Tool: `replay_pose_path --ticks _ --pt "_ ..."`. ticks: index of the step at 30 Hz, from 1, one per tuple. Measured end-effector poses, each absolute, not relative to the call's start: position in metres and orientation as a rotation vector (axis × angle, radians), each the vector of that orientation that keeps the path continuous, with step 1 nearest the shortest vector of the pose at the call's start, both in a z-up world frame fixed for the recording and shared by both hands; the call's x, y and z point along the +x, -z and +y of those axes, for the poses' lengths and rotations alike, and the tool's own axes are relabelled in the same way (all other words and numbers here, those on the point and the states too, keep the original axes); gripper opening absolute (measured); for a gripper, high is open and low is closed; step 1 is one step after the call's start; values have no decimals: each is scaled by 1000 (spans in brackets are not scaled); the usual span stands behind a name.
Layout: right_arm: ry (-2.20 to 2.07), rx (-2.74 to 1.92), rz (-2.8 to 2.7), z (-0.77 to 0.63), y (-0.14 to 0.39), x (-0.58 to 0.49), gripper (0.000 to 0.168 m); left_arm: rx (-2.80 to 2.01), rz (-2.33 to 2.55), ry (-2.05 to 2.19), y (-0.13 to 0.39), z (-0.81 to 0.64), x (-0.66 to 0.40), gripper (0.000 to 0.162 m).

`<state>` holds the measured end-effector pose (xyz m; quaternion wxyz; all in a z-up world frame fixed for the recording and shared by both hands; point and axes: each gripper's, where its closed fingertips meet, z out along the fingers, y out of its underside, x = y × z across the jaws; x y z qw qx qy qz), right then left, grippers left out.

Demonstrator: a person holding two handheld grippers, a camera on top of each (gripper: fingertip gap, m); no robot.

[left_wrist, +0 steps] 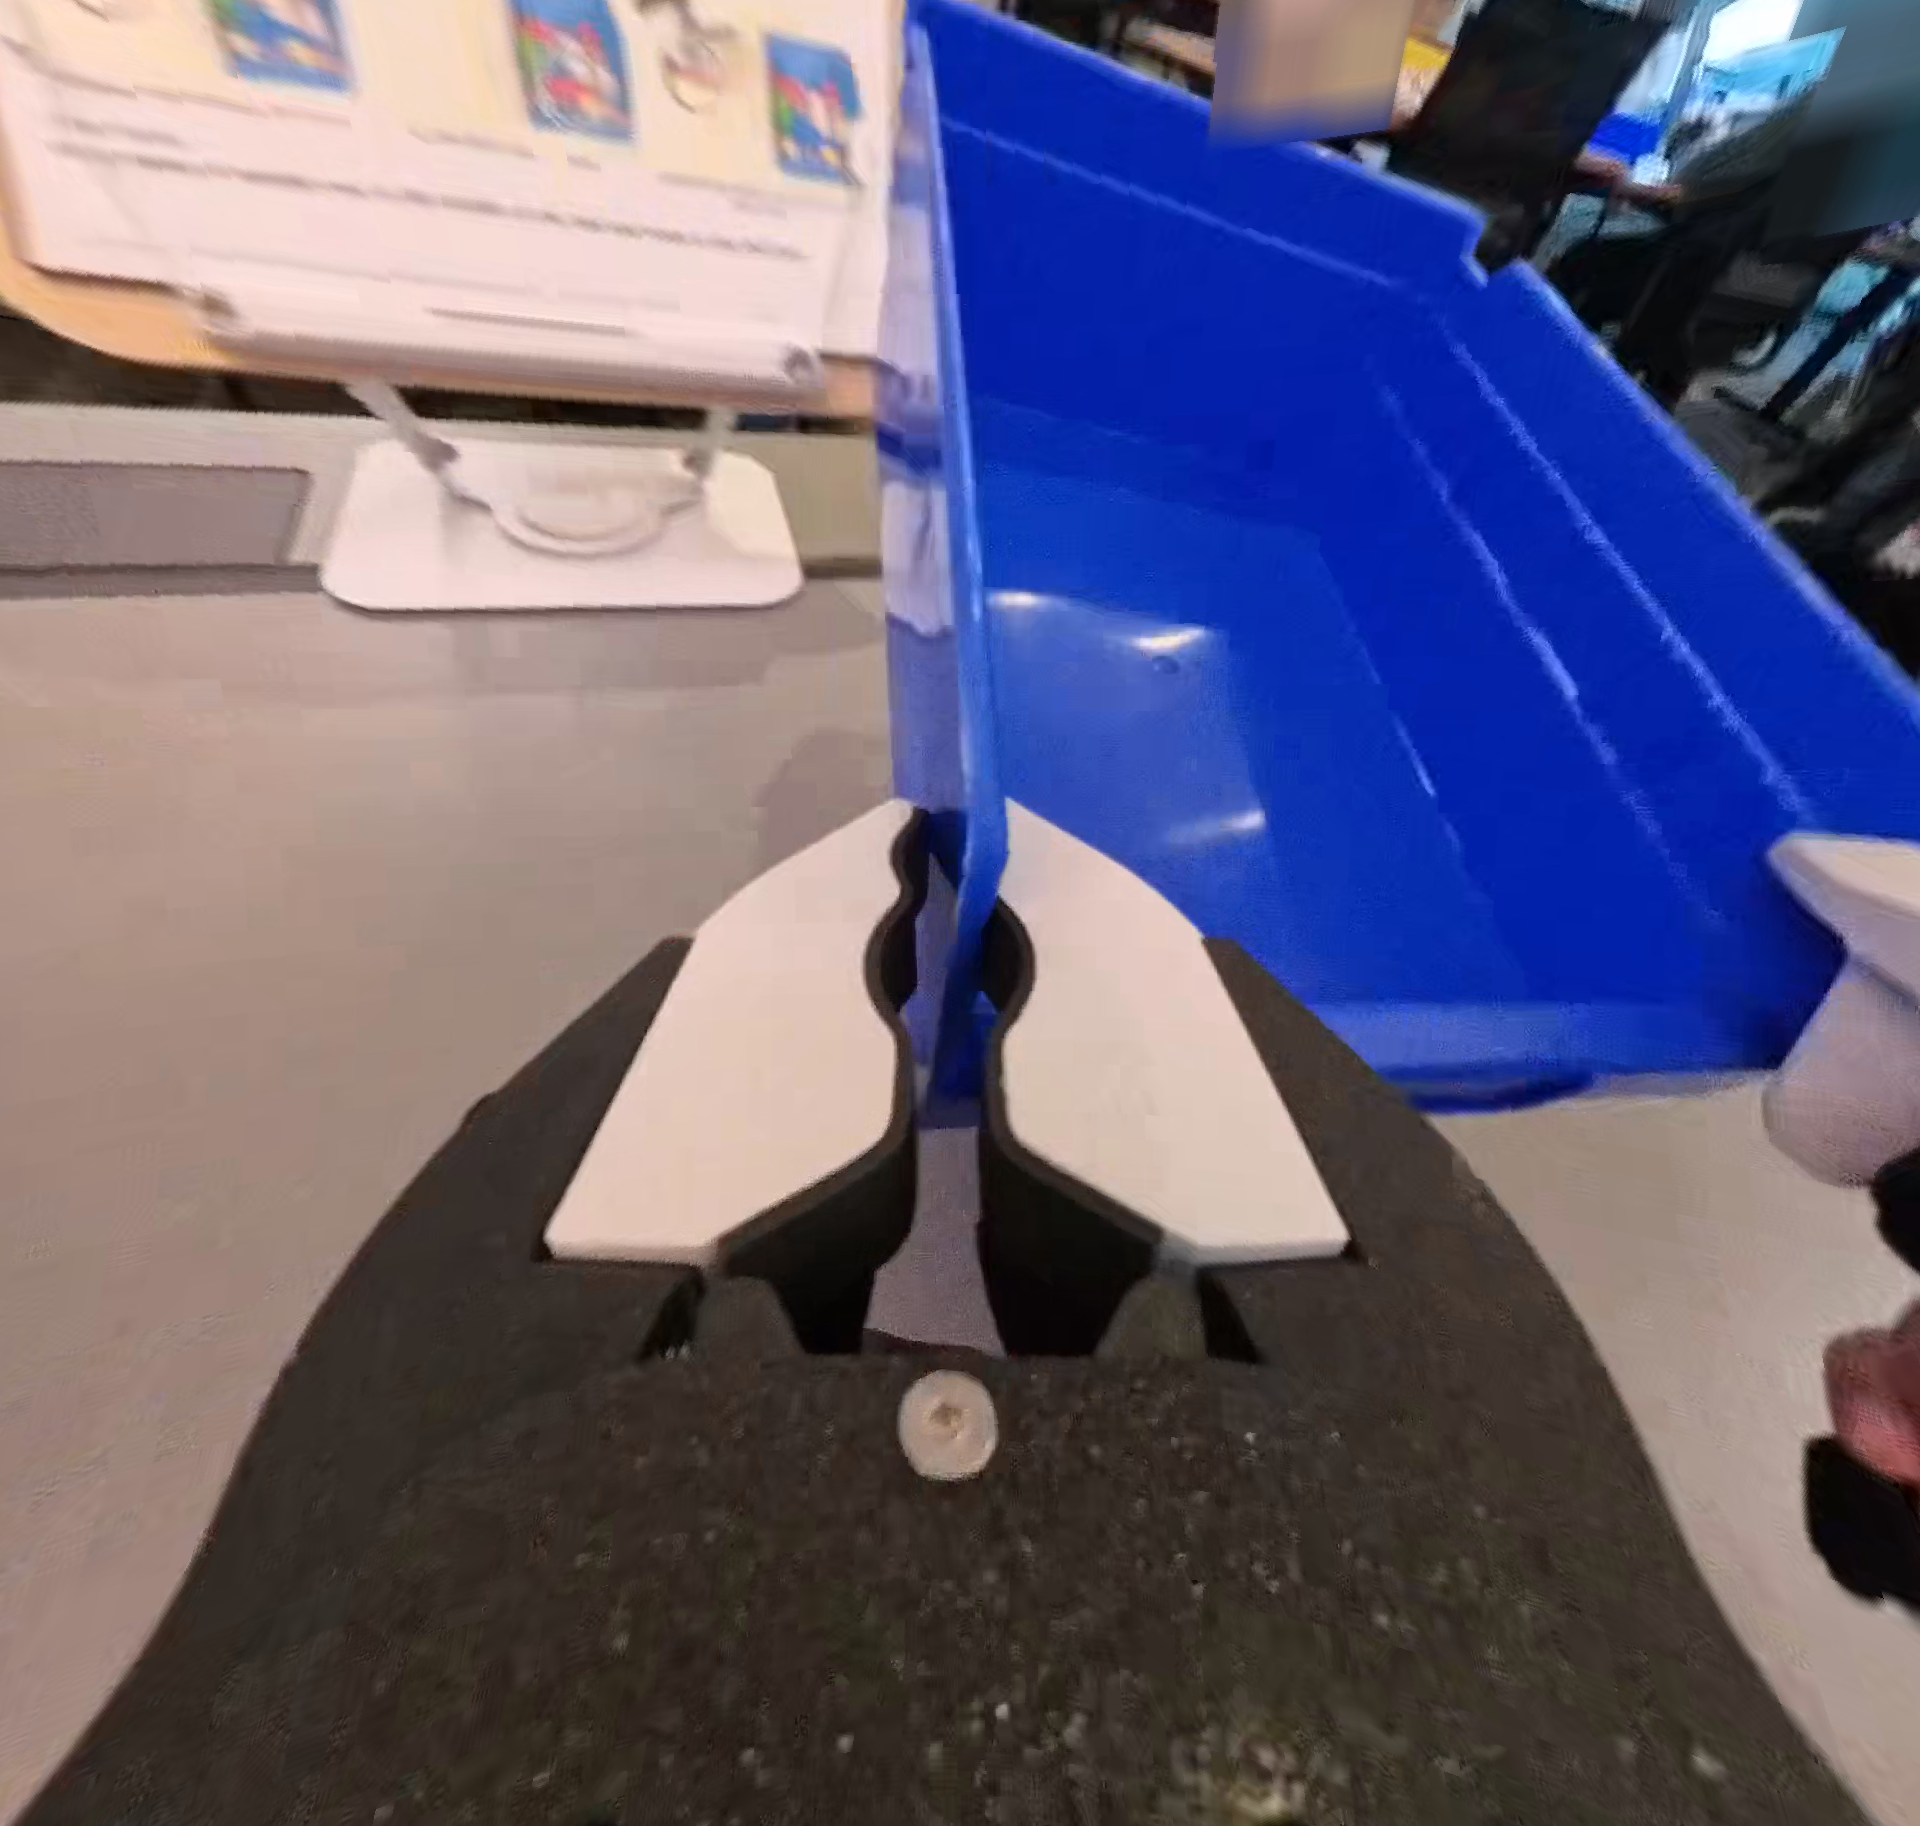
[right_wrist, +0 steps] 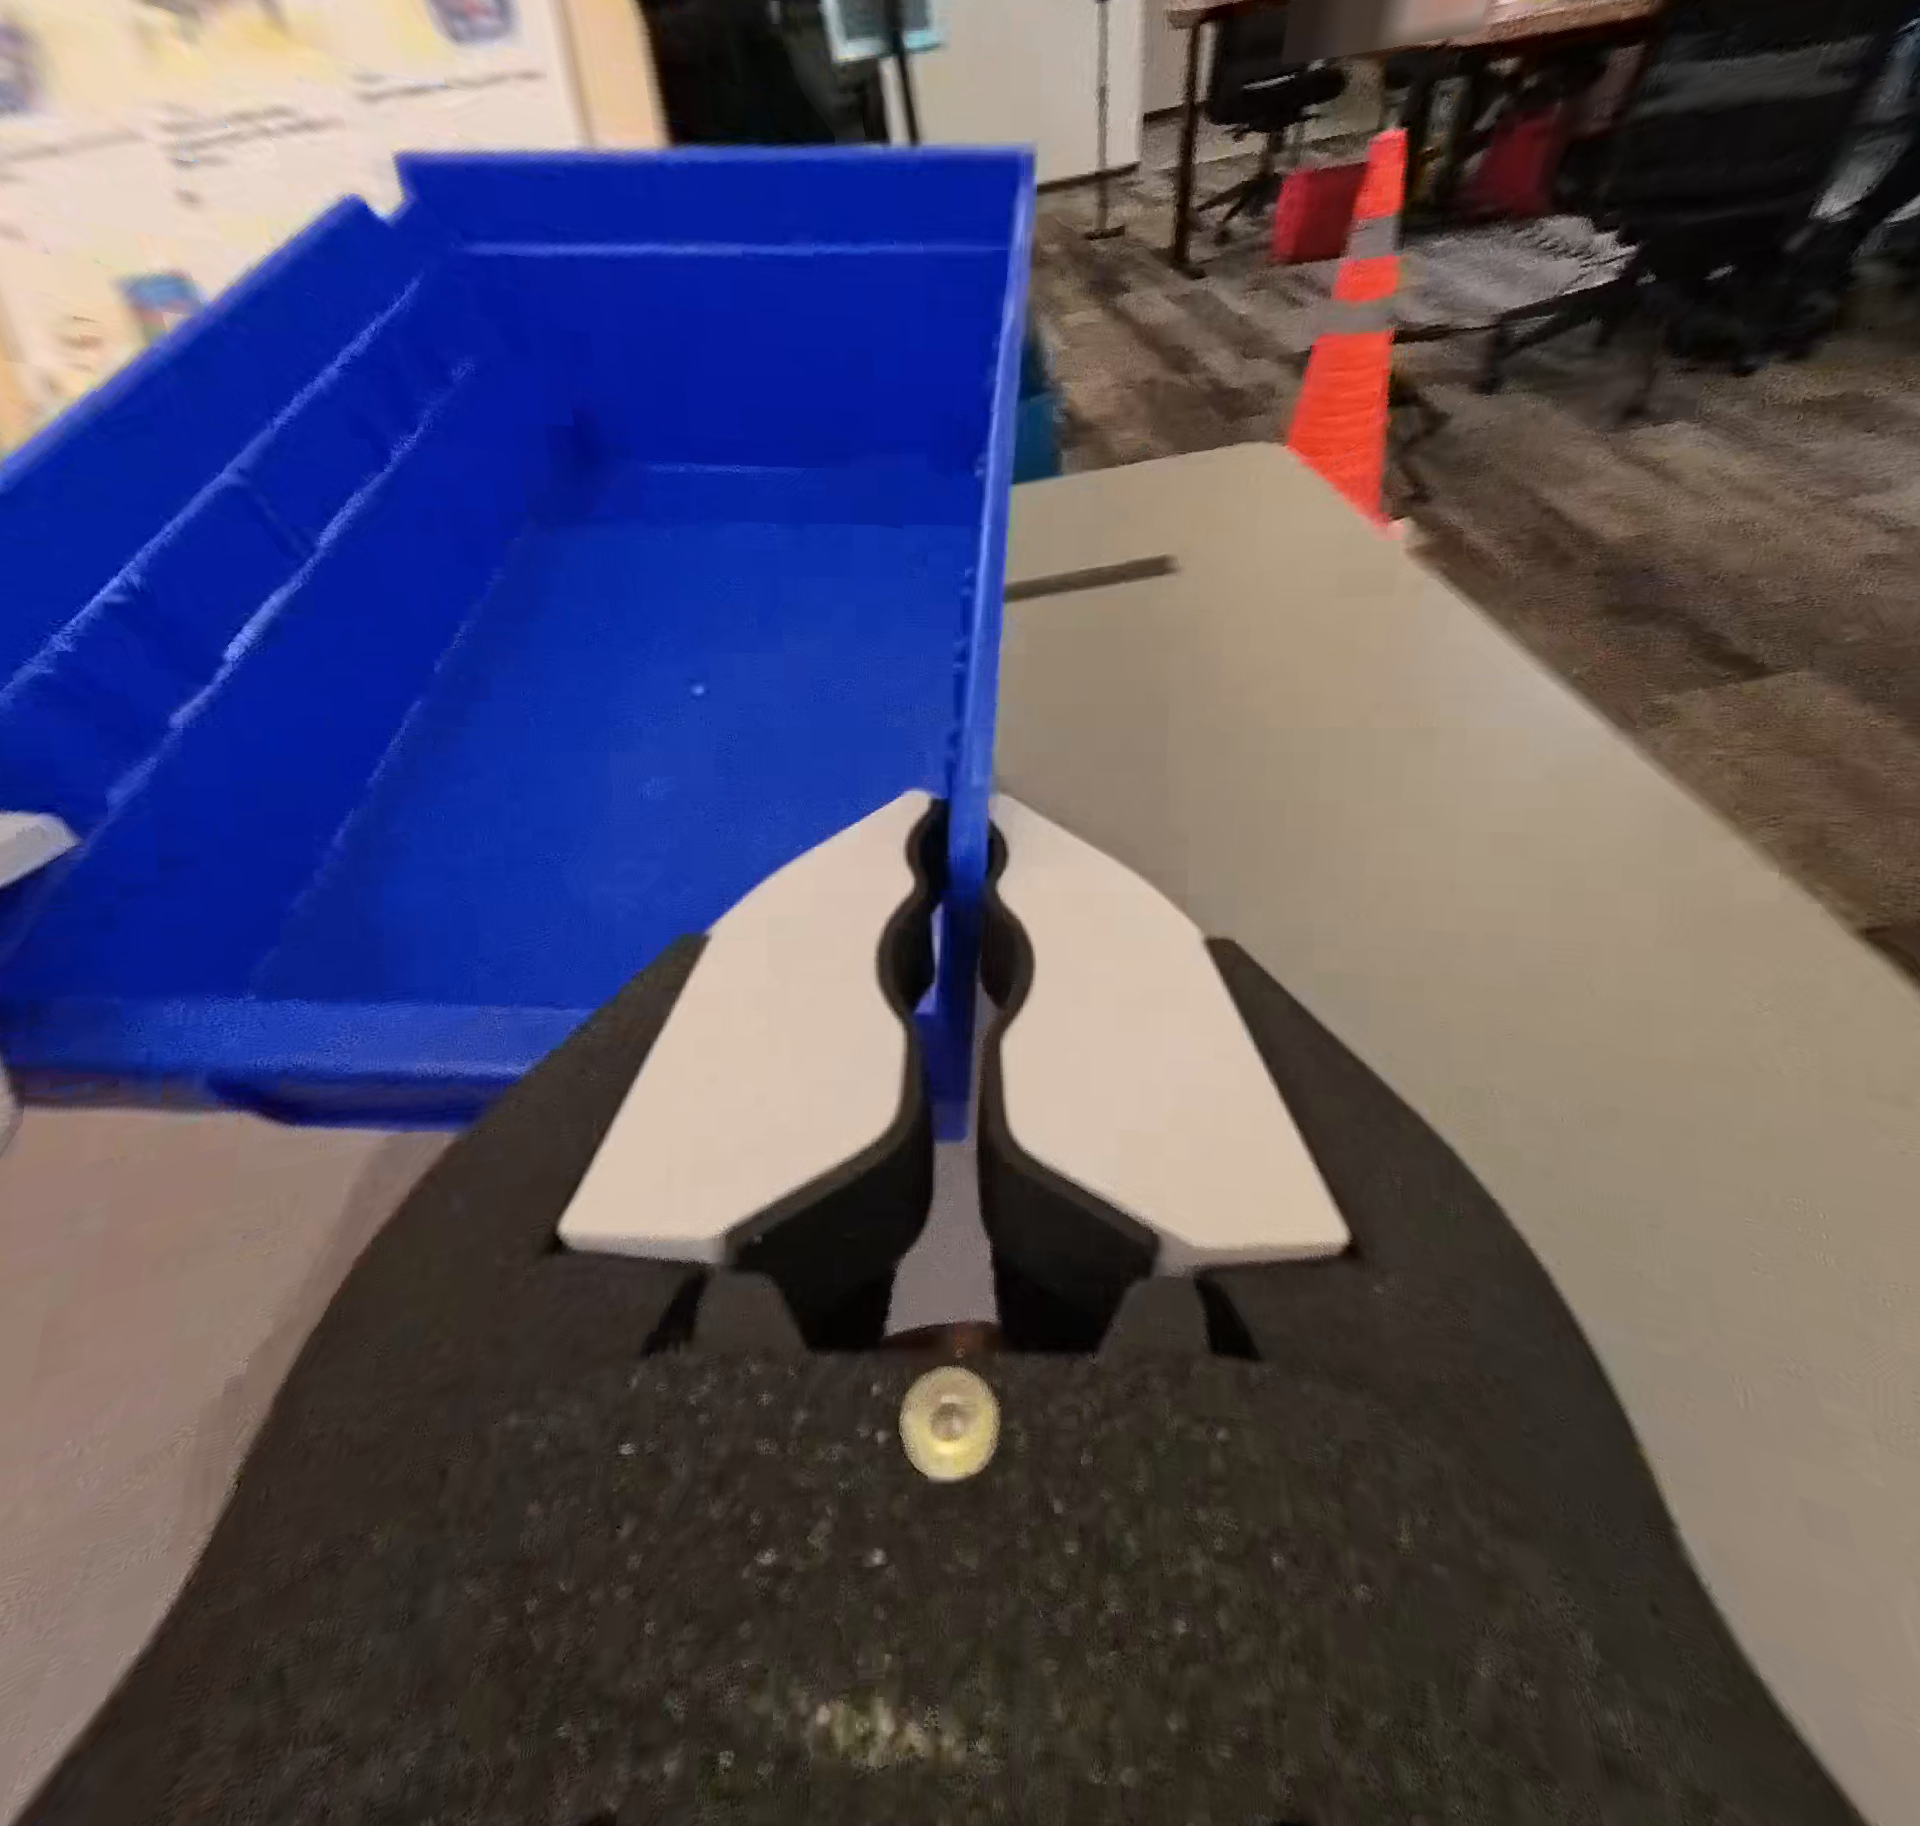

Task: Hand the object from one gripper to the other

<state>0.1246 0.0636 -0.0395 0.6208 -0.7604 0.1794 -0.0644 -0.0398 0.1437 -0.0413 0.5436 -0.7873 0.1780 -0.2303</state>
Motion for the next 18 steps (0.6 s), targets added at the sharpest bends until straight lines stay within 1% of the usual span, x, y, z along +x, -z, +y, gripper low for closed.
replay_pose_path --ticks 2,5,9,11,13,15,16,17,18 --pt "205 -1747 408 56 47 172 3 -1913 499 541 67 131 3 7" --pt "166 -1811 364 47 66 221 3 -1976 611 510 97 113 50 8" --pt "145 -1874 390 28 99 266 3 -2002 734 455 128 91 91 9" --pt "126 -1894 411 23 112 277 3 -1988 743 437 134 86 100 11" --pt "84 -1900 427 24 125 286 4 -2009 765 459 141 81 108 16" --pt "8 -1849 443 24 128 293 4 -2003 798 529 141 73 115 20" --pt "-13 -1842 449 24 128 296 4 -2005 820 583 140 68 119 25" --pt "-12 -1841 444 24 127 299 4 -2010 848 631 140 61 122 34" --pt "-2 -1837 441 23 127 301 4 -2016 873 659 139 56 123 38"
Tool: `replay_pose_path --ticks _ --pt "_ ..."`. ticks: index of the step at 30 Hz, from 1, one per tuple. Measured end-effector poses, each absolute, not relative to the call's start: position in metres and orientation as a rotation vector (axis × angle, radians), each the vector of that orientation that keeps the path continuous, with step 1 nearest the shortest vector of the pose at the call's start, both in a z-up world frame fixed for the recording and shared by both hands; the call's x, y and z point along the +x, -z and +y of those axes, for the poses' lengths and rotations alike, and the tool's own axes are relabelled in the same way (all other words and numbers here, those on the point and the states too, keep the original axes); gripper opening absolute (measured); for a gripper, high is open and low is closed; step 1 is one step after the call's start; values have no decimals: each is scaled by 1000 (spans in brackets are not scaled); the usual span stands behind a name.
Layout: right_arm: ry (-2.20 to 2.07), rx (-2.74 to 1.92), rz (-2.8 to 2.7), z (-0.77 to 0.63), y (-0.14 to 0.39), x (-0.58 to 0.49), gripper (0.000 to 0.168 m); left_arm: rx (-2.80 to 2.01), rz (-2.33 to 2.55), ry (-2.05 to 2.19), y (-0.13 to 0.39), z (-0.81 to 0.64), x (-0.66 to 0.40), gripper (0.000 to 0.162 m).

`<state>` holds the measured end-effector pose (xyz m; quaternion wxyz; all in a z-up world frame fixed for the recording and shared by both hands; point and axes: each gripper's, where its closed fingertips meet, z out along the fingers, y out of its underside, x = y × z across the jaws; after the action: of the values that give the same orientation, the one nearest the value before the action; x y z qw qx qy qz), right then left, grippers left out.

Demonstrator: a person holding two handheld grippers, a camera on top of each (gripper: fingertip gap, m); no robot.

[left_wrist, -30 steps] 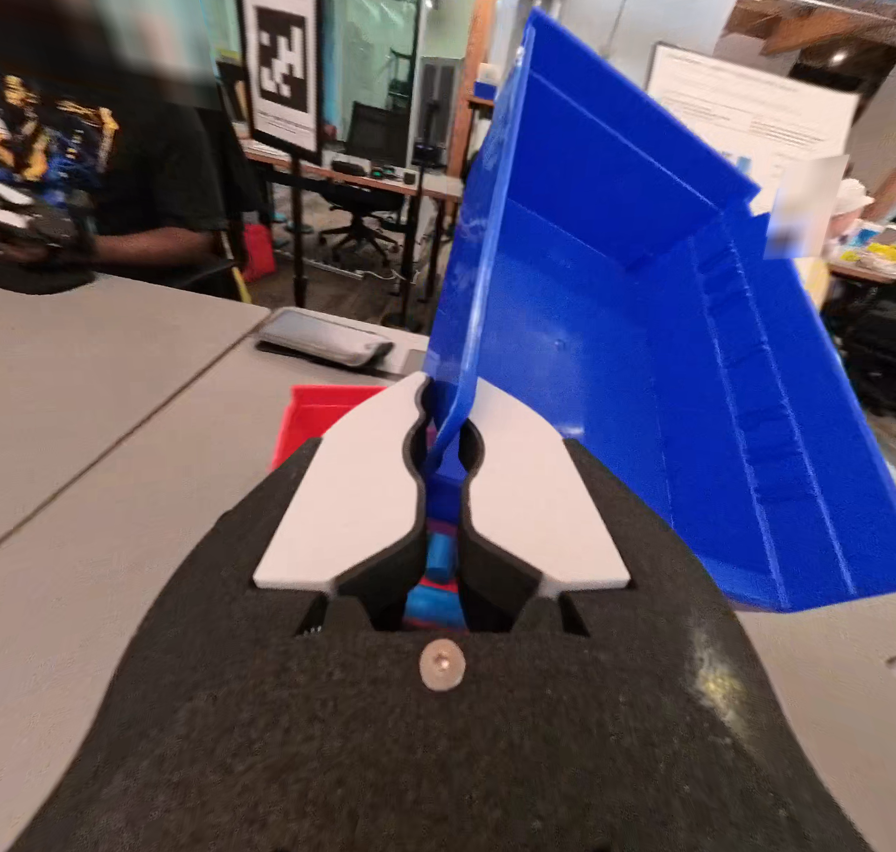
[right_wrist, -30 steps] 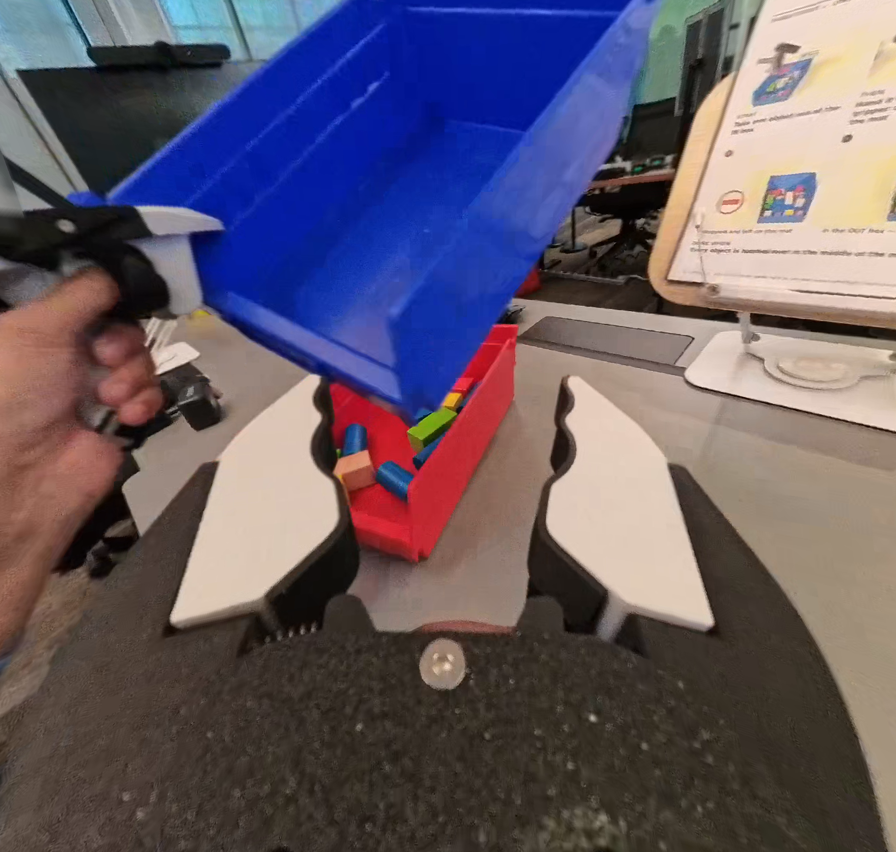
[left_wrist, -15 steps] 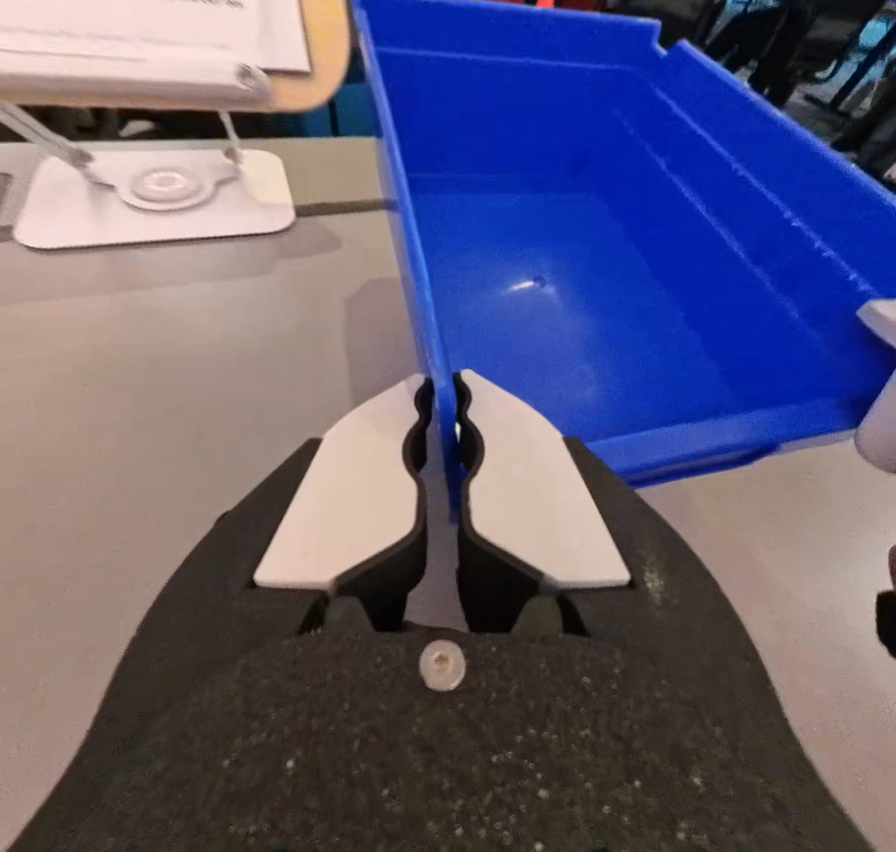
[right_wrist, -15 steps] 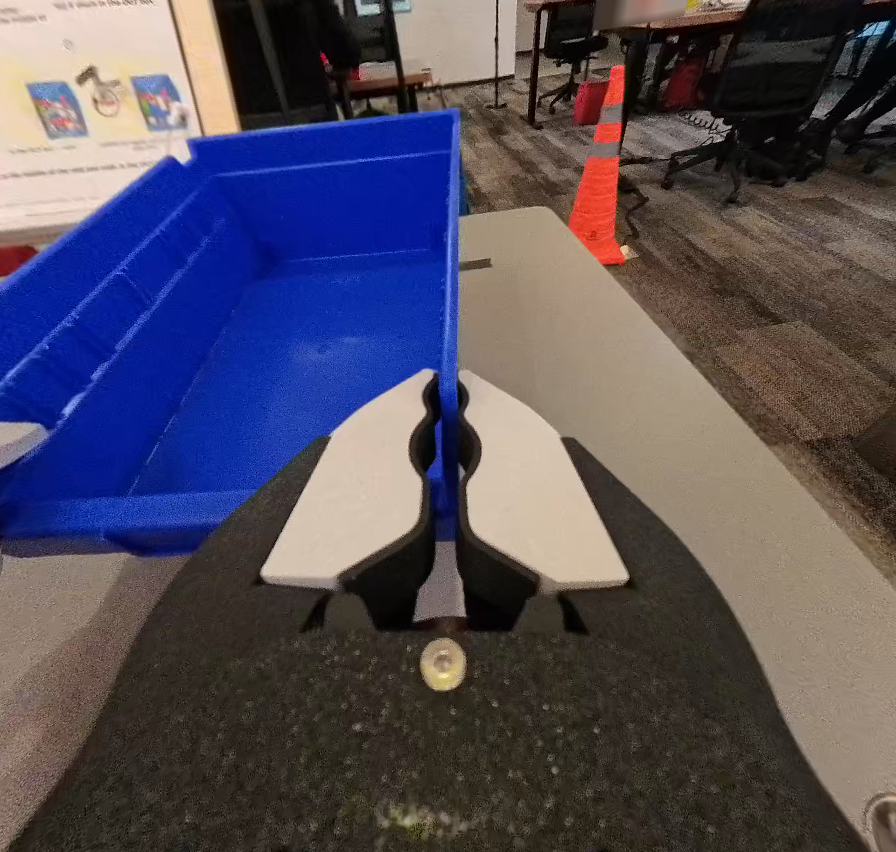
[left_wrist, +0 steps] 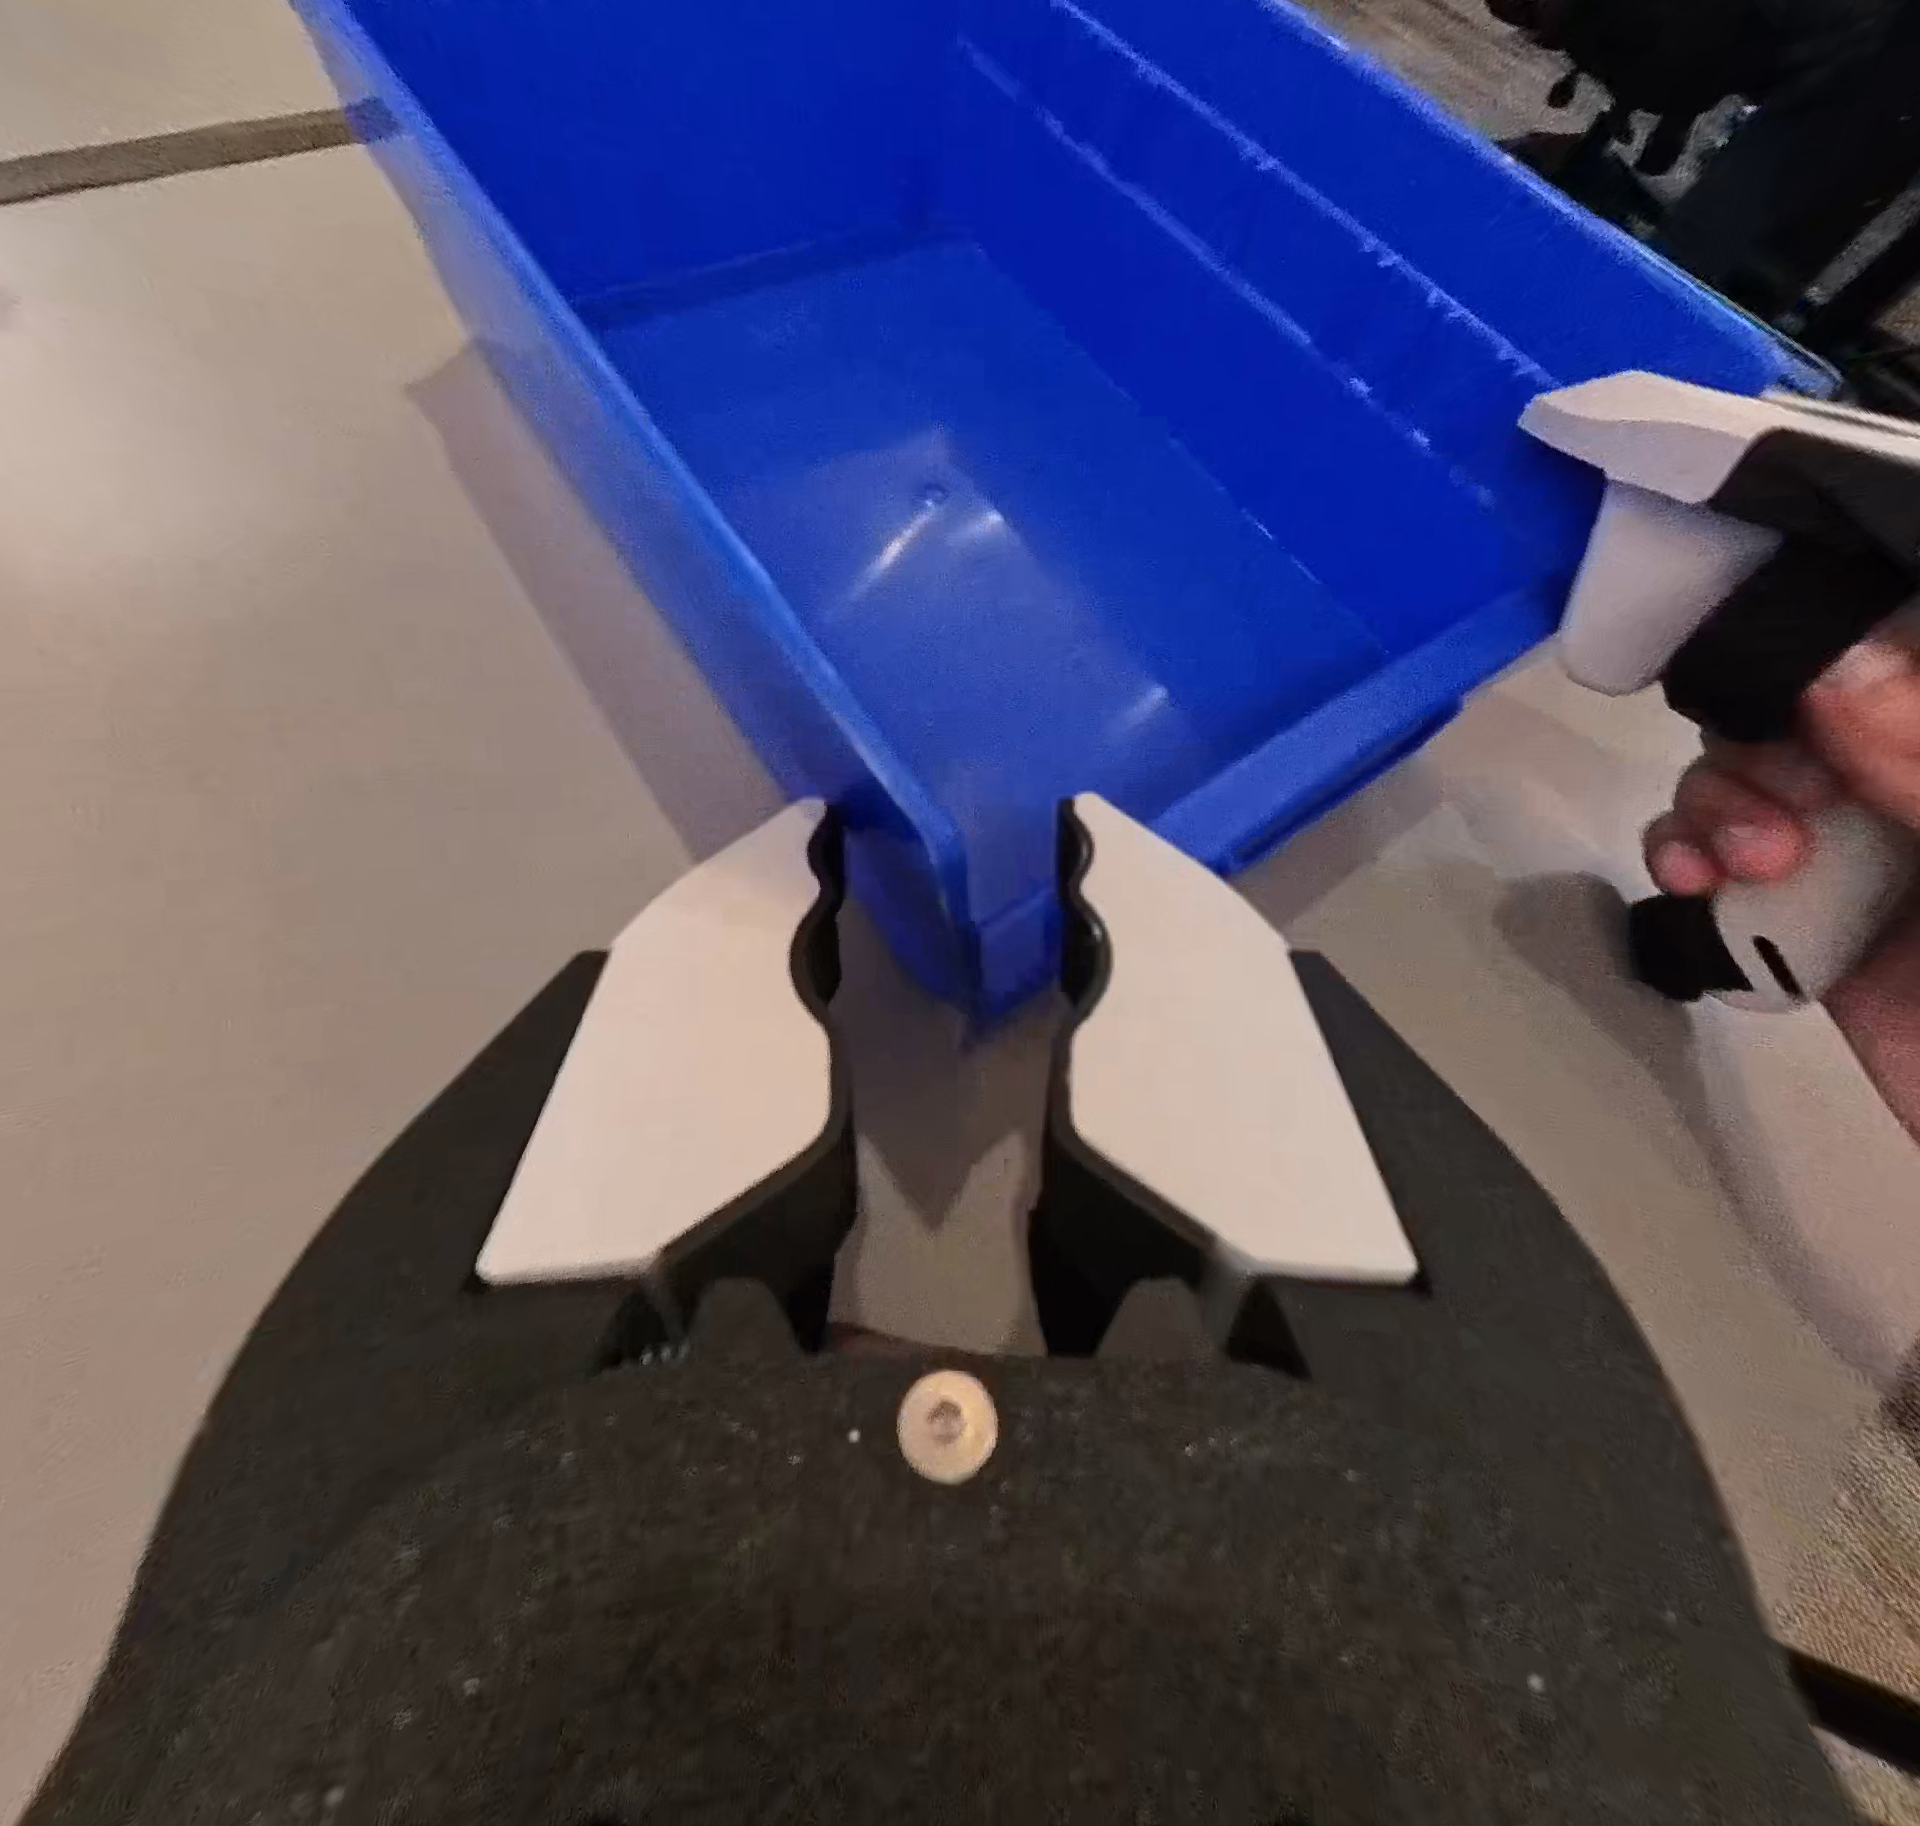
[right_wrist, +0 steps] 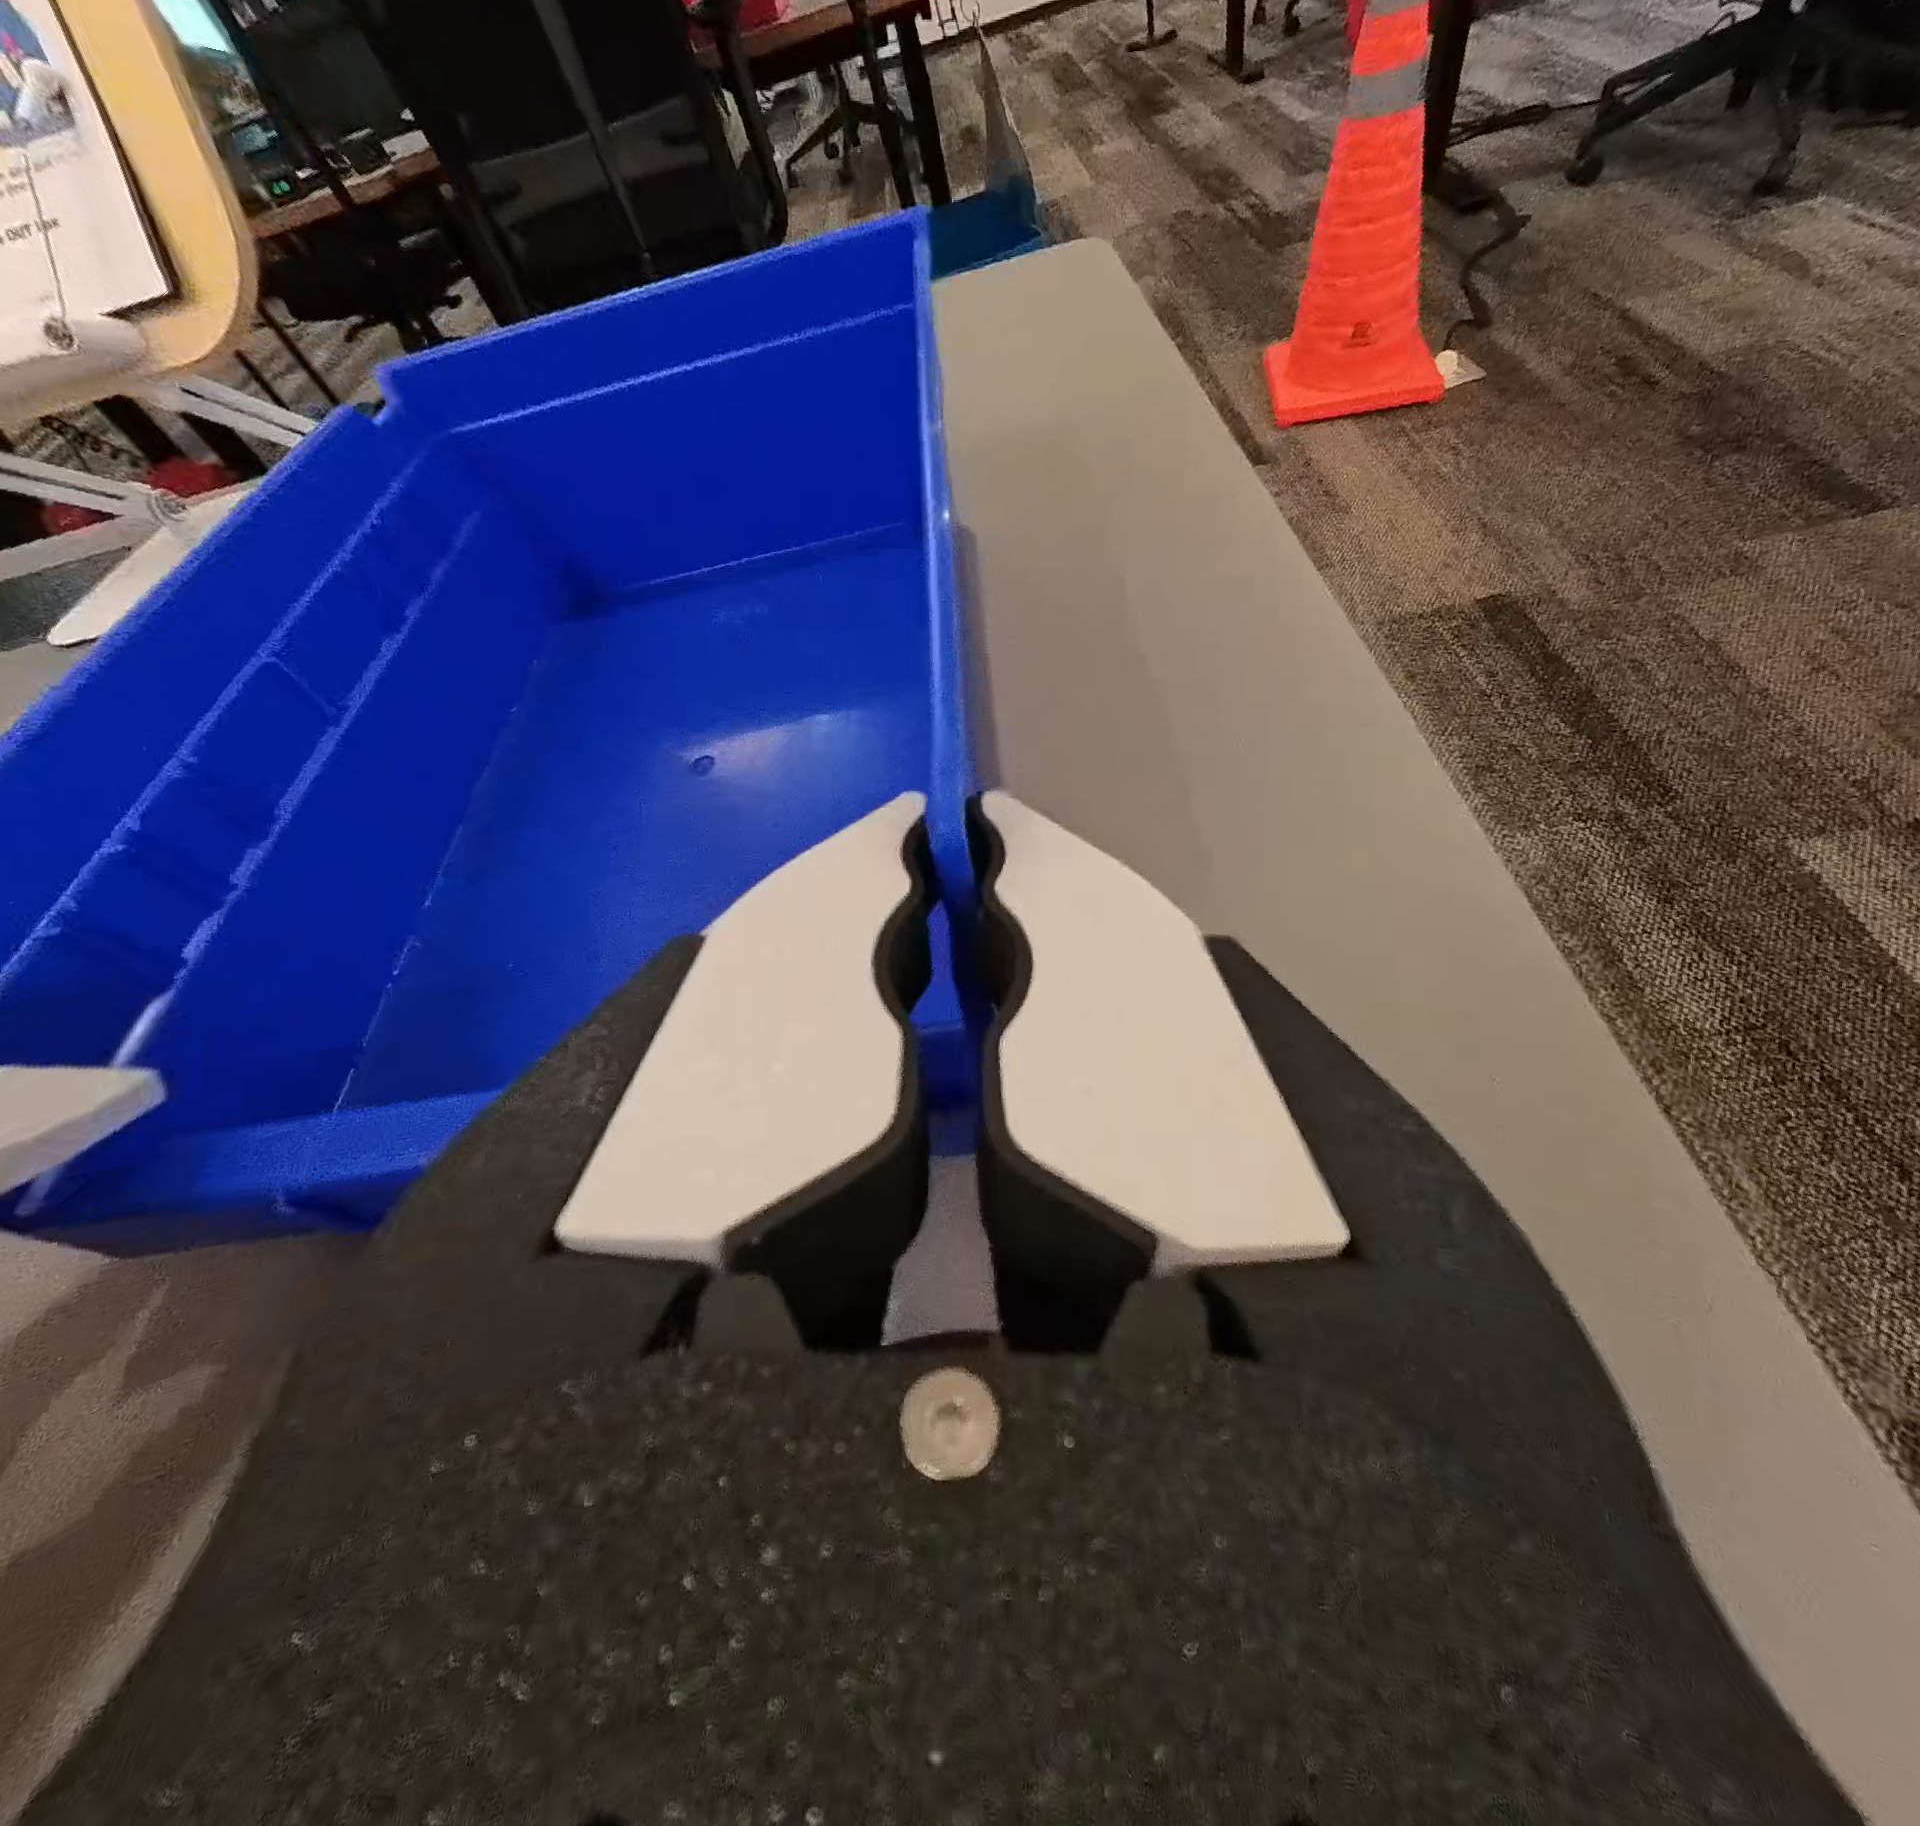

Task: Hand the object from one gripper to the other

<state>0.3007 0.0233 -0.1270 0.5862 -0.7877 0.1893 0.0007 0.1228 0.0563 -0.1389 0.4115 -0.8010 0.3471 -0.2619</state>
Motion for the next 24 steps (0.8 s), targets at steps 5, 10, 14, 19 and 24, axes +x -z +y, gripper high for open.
replay_pose_path --ticks 5,10,14,19,24 --pt "139 -1840 419 12 118 304 15 -1982 947 761 109 36 87 37" --pt "335 -1730 374 -13 68 286 17 -1871 851 652 49 47 -75 45" --pt "319 -1746 244 -5 63 223 27 -1895 544 330 41 87 -282 62" --pt "114 -1737 85 25 64 115 36 -2092 152 247 98 109 -478 79" --pt "40 -1704 23 18 75 56 35 -2144 146 394 132 126 -499 66"
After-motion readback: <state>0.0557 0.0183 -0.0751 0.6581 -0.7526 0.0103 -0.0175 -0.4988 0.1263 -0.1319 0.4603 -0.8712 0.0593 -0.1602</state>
